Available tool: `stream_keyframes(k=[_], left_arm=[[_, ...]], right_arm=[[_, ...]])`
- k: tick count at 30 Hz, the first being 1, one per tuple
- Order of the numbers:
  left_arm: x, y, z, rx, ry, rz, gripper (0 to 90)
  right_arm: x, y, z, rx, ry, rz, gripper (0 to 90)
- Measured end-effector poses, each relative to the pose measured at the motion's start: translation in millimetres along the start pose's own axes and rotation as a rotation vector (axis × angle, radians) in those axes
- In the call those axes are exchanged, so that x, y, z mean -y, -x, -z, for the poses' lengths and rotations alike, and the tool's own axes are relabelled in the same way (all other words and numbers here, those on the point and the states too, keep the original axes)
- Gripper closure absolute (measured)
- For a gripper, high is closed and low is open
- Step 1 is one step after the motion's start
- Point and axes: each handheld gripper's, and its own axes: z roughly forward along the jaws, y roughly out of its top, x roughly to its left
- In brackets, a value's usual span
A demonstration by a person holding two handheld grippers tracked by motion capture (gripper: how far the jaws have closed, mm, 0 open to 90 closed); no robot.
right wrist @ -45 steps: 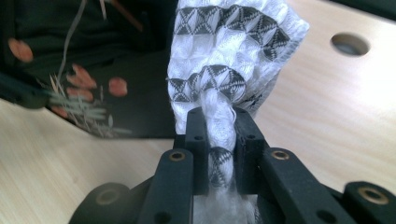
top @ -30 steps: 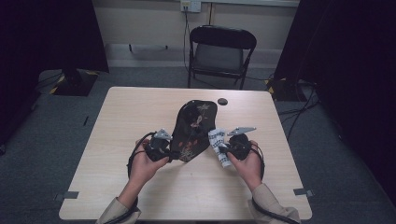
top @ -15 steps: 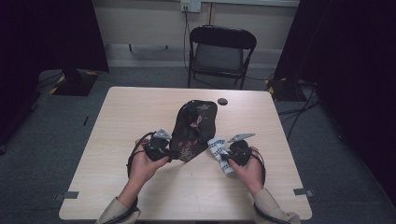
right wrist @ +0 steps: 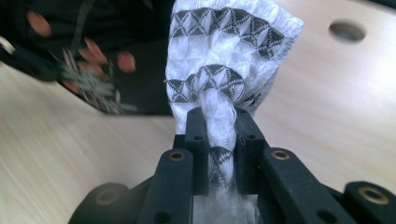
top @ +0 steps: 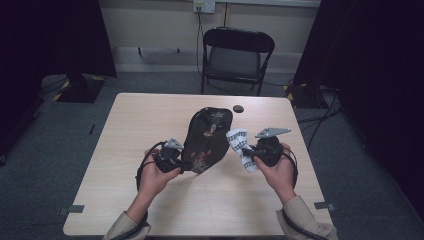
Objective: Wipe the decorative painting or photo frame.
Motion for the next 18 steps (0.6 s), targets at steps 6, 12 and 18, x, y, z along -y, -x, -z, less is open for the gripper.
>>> stream_keyframes(k=[6,12,18], left_arm=[[-0.5,0.2,0.0,0.001,-0.003,-0.005,78.7],[-1.2,-0.5,0.5,0.005,-0.011,-0.009,78.7],[-1.4,-0.6,0.5,0.007,-0.011,-0.016,78.7]], right_arm=[[-32.5,-6.3,20.2,0.031,0.038,0.069,79.6],[-60.4,-11.2,27.9,0.036,0.074,0.100,79.6],[-61.9,-16.3,16.4,0.021,0.063,0.098,79.6]])
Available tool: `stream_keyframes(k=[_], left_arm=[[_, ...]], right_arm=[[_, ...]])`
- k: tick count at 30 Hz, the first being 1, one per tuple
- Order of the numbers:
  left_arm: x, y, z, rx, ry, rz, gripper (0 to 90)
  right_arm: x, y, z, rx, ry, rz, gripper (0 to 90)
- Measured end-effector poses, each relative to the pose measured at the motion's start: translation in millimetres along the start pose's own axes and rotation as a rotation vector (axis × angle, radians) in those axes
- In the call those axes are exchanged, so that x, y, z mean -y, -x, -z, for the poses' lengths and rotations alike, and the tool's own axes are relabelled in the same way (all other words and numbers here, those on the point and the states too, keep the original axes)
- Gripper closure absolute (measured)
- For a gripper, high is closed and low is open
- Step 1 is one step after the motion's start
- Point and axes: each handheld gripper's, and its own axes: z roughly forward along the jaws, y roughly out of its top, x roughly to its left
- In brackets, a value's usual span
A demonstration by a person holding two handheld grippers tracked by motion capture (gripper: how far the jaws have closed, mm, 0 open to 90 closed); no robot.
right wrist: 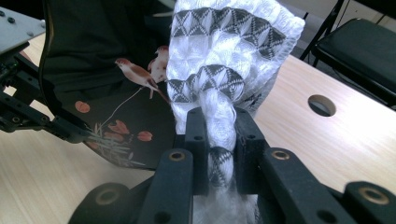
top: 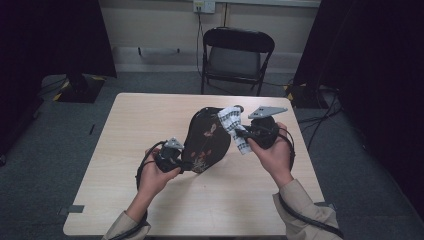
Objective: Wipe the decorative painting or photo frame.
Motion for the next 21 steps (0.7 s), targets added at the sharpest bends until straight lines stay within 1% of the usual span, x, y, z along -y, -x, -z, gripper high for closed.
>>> stream_keyframes(k=[3,5,14,21], left_arm=[[0.0,0.1,-0.1,0.001,0.000,0.001,78.7],[-0.2,0.2,0.0,0.001,-0.002,0.001,78.8],[0.0,0.6,-0.3,-0.002,0.001,-0.002,78.8],[-0.1,0.9,-0.6,0.000,0.002,-0.002,78.8]], right_arm=[[3.0,-0.5,-3.8,-0.005,-0.003,-0.003,79.6],[8.8,-0.3,-8.4,-0.007,-0.018,-0.007,79.5],[24.4,-0.4,-18.8,-0.021,-0.035,-0.034,79.4],[33.2,-1.3,-24.8,-0.027,-0.055,-0.039,79.4]])
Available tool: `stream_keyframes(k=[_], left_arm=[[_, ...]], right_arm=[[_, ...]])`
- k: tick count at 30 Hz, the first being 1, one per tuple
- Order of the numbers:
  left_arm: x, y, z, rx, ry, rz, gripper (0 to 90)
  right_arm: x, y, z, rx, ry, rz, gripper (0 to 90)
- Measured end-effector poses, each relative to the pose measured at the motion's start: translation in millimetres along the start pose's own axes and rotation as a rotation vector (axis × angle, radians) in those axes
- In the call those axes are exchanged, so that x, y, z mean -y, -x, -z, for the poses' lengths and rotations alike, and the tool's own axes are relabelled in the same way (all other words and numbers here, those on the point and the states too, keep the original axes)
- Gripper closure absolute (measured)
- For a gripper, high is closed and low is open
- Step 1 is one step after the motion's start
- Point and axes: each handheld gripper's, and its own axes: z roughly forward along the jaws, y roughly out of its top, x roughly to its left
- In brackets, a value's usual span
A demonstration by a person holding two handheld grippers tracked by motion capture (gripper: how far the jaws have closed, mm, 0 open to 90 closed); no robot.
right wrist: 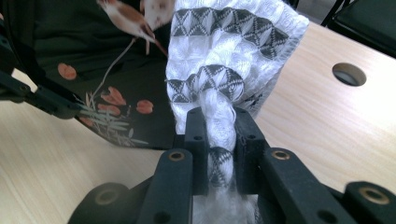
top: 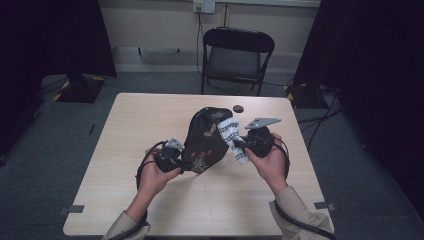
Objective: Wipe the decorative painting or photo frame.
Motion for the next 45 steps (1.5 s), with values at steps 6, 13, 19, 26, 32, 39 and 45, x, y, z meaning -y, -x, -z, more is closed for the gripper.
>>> stream_keyframes(k=[6,13,19,26,32,39,45], left_arm=[[-0.4,0.1,0.3,0.003,-0.007,-0.011,78.7],[-0.5,-0.1,0.3,0.003,-0.008,-0.013,78.7],[-0.5,-0.2,0.3,0.004,-0.007,-0.013,78.7],[-0.5,-0.1,0.1,0.005,-0.006,-0.016,78.8],[-0.5,-0.3,0.4,0.003,-0.008,-0.014,78.7],[-0.3,0.0,0.5,0.000,-0.008,-0.008,78.7],[-0.3,-0.5,0.6,0.001,-0.009,-0.005,78.7]], right_arm=[[13.9,-2.4,-11.2,-0.011,-0.019,-0.014,79.3],[28.4,-5.2,-25.9,-0.026,-0.056,-0.017,79.3],[43.7,-7.1,-38.2,-0.039,-0.085,-0.034,79.2],[59.9,-6.3,-54.8,-0.055,-0.122,-0.057,79.1],[70.5,-3.9,-63.1,-0.055,-0.162,-0.063,78.9],[83.3,-2.1,-64.9,-0.058,-0.187,-0.079,78.5],[82.2,-2.2,-57.4,-0.056,-0.179,-0.074,78.5]])
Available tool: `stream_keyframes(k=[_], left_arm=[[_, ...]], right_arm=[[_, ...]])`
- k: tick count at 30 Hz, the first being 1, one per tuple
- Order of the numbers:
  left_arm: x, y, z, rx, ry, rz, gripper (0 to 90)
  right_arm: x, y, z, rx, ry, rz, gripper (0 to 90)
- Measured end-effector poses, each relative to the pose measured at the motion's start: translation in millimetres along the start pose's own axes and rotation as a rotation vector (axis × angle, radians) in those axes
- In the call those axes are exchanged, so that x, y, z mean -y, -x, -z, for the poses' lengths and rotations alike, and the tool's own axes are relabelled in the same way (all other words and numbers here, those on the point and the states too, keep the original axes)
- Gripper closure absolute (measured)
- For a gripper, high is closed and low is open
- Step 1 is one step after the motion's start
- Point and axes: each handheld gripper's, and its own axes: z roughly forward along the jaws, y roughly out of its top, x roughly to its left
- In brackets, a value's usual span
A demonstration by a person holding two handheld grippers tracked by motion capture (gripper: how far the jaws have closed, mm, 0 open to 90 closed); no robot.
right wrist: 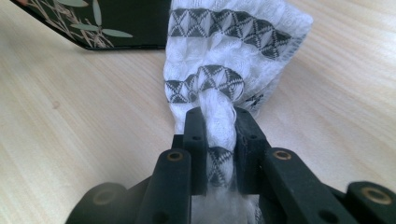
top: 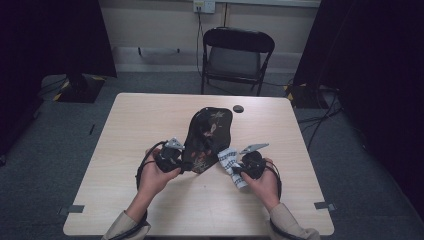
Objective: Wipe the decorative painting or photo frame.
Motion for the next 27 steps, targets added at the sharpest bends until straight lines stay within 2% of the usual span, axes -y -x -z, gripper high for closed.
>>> stream_keyframes(k=[4,8,9,10,12,13,16,17,18,23,24,25,27], left_arm=[[0.0,0.1,-0.5,-0.005,0.007,0.006,78.7],[0.1,0.5,-0.4,-0.006,0.006,0.010,78.7],[0.1,0.5,-0.4,-0.006,0.006,0.010,78.7],[-0.1,0.3,0.0,-0.003,0.001,0.010,78.7],[-0.2,0.6,-0.1,-0.003,0.000,0.008,78.7],[-0.2,0.6,-0.1,-0.003,0.000,0.008,78.7],[-0.3,0.9,-0.3,-0.004,0.001,0.012,78.7],[-0.3,0.9,-0.3,-0.004,0.001,0.012,78.7],[-0.3,1.1,-0.7,-0.007,0.005,0.013,78.7],[-0.8,1.0,-0.8,-0.006,0.002,0.010,78.7],[-0.8,1.0,-0.8,-0.006,0.002,0.010,78.7],[-0.9,0.8,-0.7,-0.006,0.000,0.009,78.7],[-1.0,0.7,-0.7,-0.005,0.000,0.008,78.7]], right_arm=[[-4.4,0.0,11.9,0.005,0.018,0.010,78.5],[-13.7,-0.4,31.4,0.018,0.052,0.026,78.5],[-13.7,-0.4,31.4,0.018,0.052,0.026,78.5],[-19.6,-0.5,41.7,0.023,0.070,0.030,78.6],[-25.3,-0.9,50.7,0.030,0.086,0.040,78.5],[-25.3,-0.9,50.7,0.030,0.086,0.040,78.5],[-41.3,-3.2,72.1,0.044,0.123,0.067,78.6],[-41.3,-3.2,72.1,0.044,0.123,0.067,78.6],[-50.3,-3.5,81.3,0.050,0.140,0.075,78.6],[-75.9,-4.3,102.9,0.061,0.190,0.090,78.6],[-75.9,-4.3,102.9,0.061,0.190,0.090,78.6],[-86.4,-5.4,110.1,0.061,0.214,0.094,78.6],[-95.3,-7.2,115.2,0.058,0.237,0.096,78.6]])
